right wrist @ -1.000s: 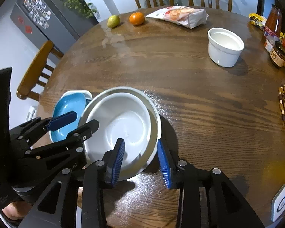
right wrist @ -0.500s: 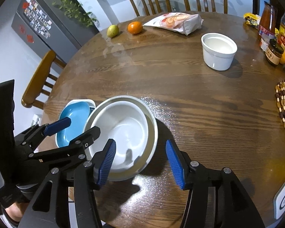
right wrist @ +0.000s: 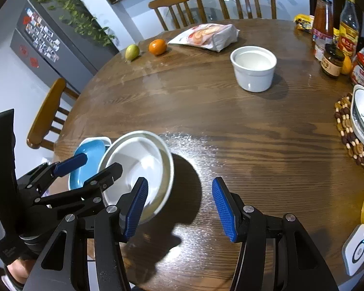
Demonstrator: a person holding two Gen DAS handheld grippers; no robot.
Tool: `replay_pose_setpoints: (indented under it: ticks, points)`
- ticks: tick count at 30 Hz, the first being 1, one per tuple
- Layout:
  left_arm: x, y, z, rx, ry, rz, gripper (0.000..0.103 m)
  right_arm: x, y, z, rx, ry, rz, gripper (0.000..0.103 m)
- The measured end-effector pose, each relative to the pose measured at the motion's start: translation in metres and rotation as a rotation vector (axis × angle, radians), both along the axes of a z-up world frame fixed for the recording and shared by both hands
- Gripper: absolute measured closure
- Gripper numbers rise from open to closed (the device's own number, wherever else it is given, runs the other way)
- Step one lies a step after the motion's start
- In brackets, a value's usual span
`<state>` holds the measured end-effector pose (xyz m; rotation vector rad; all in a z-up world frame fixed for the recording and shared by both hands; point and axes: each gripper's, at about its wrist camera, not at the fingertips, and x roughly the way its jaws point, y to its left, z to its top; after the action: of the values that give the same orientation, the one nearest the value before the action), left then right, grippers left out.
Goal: Organize plates and bowls
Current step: 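Open the right gripper and withdraw both grippers from the nested bowls, then move the left gripper to the small white bowl and close on its rim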
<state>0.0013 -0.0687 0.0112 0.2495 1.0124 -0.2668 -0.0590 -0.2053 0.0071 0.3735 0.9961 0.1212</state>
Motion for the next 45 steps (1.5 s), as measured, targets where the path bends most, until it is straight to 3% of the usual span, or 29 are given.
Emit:
replay_pose_setpoints:
  ticks: [25,35,45]
  points:
    - [0.017,-0.079,0.015,-0.026,-0.048,-0.064,0.034,-0.005,-0.078,0.018,-0.029,-0.05,-0.127,0.047]
    - [0.068,-0.122,0.022,-0.042,-0.086,-0.052,0.034,0.033,-0.113,0.031,-0.083,-0.096,-0.208,0.047]
    - [0.12,-0.156,0.009,-0.041,-0.108,-0.028,0.034,0.095,-0.144,0.018,-0.065,-0.077,-0.271,0.047]
